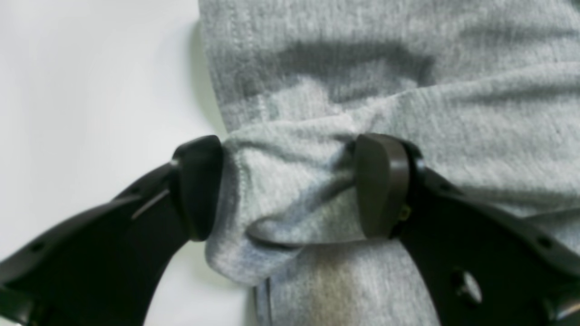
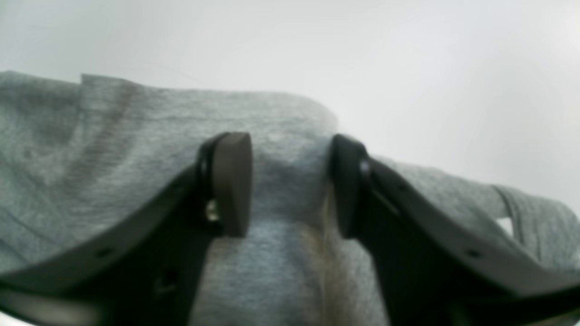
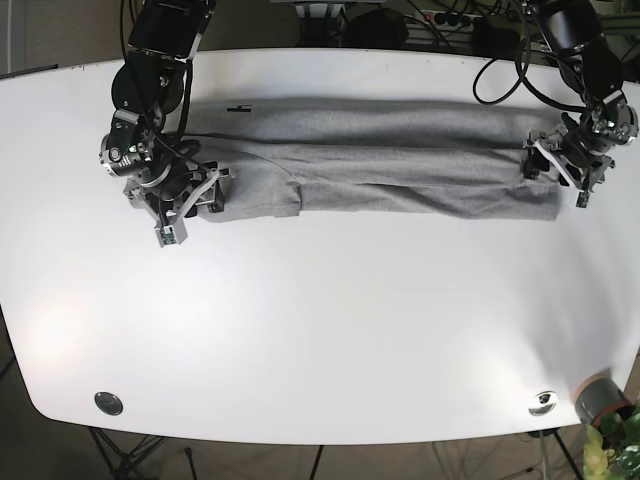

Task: Fold the T-shirt properly
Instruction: 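Release the folded edge and regrasp the shirt's ends with both grippers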

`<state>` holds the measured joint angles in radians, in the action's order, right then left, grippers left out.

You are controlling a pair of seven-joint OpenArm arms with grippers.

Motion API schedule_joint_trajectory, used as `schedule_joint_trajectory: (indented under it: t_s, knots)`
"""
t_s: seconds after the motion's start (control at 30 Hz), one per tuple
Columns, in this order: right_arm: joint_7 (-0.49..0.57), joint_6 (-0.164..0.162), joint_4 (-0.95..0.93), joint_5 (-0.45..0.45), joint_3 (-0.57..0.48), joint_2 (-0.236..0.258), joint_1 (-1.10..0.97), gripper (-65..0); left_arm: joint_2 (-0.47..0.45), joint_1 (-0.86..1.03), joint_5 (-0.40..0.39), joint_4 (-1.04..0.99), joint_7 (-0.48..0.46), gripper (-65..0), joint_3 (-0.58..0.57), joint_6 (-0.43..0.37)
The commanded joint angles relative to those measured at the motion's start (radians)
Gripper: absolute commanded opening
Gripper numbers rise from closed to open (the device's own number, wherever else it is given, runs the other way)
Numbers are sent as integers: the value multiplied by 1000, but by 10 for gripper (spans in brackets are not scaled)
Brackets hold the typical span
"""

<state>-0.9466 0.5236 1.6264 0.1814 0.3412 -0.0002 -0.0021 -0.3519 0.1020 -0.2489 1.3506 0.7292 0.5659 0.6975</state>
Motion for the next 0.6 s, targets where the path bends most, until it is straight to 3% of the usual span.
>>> schedule_joint_trajectory:
  t_s: [0.0,0.4,0.47,0.57]
  knots:
    - [2,3,12,13,2,4,17,-430,-19,-6,-3,13,-7,-224,6,1]
    - [-10,5,-15,13,3,4,18,-257,-19,-6,-3,14,-7,-224,6,1]
    - [-10,10,-15,13,3,4,17,-271,-19,-6,-3,14,-7,-224,6,1]
    - [-10,13,-19,13,3,4,17,-380,-19,-6,-3,14,-7,-224,6,1]
